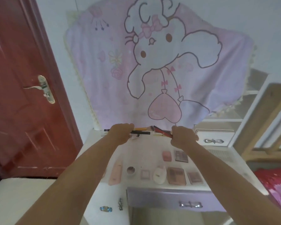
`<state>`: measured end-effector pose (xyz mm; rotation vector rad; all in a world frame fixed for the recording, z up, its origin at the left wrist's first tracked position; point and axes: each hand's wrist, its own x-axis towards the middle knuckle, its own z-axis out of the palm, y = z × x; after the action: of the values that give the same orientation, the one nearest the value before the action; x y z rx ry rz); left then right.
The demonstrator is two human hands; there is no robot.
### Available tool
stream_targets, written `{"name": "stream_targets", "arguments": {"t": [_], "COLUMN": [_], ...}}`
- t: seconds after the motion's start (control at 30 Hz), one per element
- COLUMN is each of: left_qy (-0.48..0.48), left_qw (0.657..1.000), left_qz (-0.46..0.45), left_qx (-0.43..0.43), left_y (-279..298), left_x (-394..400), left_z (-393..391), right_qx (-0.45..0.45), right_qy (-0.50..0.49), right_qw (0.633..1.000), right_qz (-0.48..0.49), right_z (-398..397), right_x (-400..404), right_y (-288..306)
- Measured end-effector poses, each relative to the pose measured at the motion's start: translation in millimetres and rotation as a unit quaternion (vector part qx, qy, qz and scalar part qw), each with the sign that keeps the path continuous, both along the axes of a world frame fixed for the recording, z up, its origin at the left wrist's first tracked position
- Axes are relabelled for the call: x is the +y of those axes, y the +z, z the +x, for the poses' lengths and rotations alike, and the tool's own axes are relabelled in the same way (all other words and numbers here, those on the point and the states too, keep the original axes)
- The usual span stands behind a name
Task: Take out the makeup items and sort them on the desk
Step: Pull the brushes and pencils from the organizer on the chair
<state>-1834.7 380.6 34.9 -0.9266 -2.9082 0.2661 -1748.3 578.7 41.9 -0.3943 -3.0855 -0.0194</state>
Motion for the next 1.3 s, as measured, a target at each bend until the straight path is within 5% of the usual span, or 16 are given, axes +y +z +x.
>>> {"name": "stream_targets", "arguments": {"t": [0.27, 0.57, 0.7, 1.13, 1.3], "left_qy": [0.071, 0.273, 0.307, 0.32, 0.381], "left_qw": [0.987, 0.908, 0.889, 0.9, 0.902], "left_qz": [0.016, 0.166, 0.151, 0.105, 0.044], "left_qx": [-0.14, -0.271, -0.303, -0.277, -0.197], "left_y": [-105.6, -198.0, -222.3, -213.3, -168.4], "left_x": [52.9, 106.5, 108.9, 69.4, -15.3], "left_z": [-116.3, -184.0, -189.8, -164.7, -101.1], "right_qx": [-0.125, -0.231, -0.227, -0.147, -0.114], "right_qy": [0.031, 0.072, 0.12, 0.26, 0.407], "right_qw": [0.991, 0.966, 0.962, 0.954, 0.905], "right_qz": [-0.035, -0.087, -0.088, -0.025, 0.053], "right_z": [-168.8, -286.0, -297.4, -287.6, -248.8], "right_x": [47.6, 65.6, 63.8, 50.6, -45.6], "right_y": [-95.1, -194.1, -222.1, -220.9, -182.7]}}
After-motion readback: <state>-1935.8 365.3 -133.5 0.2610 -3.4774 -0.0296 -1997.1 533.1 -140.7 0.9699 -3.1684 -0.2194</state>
